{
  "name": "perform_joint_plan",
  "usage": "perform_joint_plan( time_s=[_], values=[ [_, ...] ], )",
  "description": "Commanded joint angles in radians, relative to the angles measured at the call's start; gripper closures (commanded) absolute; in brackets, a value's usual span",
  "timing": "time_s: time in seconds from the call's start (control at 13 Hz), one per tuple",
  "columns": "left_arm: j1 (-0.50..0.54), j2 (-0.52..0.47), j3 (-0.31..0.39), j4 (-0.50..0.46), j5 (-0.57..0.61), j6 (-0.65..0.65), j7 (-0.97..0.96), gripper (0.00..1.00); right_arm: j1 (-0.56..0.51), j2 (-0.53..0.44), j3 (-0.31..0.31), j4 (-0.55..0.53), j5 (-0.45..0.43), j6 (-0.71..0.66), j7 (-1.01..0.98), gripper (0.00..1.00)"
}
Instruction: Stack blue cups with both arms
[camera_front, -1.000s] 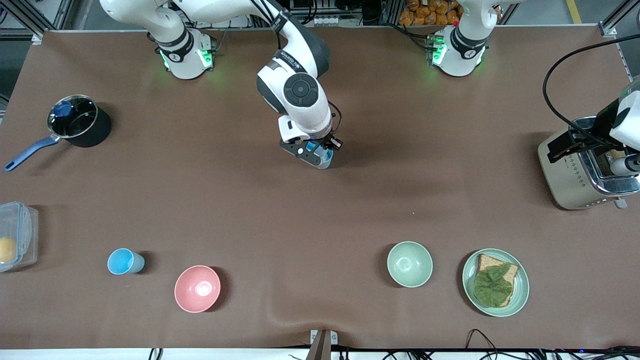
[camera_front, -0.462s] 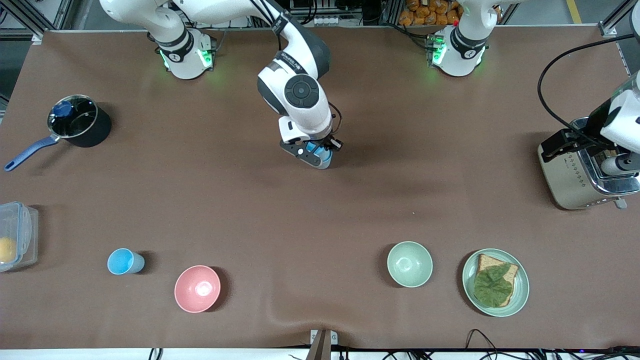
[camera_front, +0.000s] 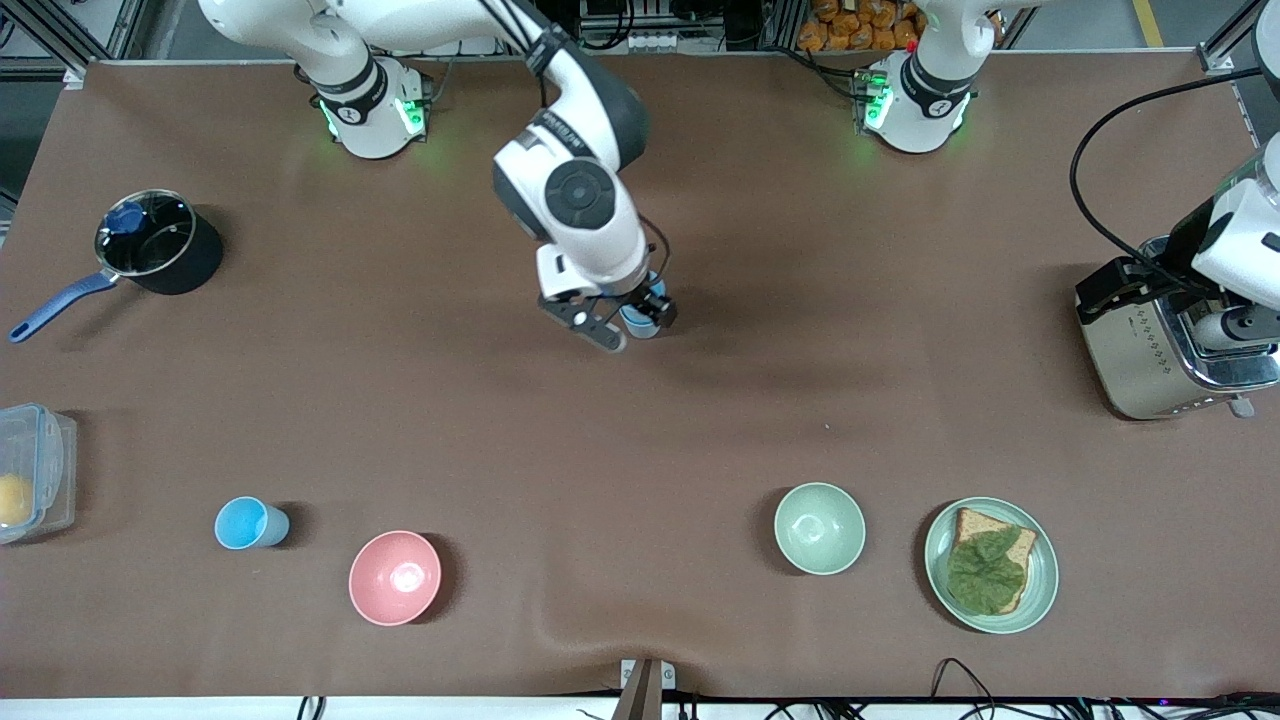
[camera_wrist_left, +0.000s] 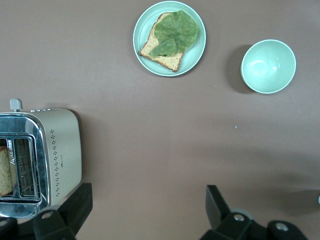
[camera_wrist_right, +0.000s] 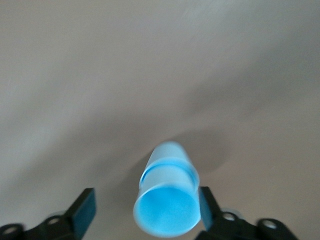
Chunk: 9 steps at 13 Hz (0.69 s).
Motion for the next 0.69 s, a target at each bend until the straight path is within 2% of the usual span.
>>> perform_joint_plan(
  time_s=[0.0, 0.23, 0.46, 0.62],
  values=[
    [0.004, -0.003, -0.002, 0.022, -0.015, -0.001, 0.029, 0.0, -0.101, -0.094, 0.014, 0.004, -0.006, -0.187, -0.164, 0.0],
    [-0.002, -0.005, -0.008, 0.036, -0.023, -0.036, 0.056, 0.0, -0.222, -0.177, 0.014, 0.003, -0.005, -0.361, -0.441, 0.0],
    [-0.008, -0.003, -0.011, 0.054, -0.023, -0.108, 0.072, 0.0, -0.344, -0.223, 0.011, -0.029, -0.017, -0.448, -0.779, 0.0],
    [-0.005, -0.005, -0.011, 0.056, -0.017, -0.113, 0.072, 0.0, -0.452, -0.31, 0.011, -0.087, -0.023, -0.479, -0.94, 0.0]
  ],
)
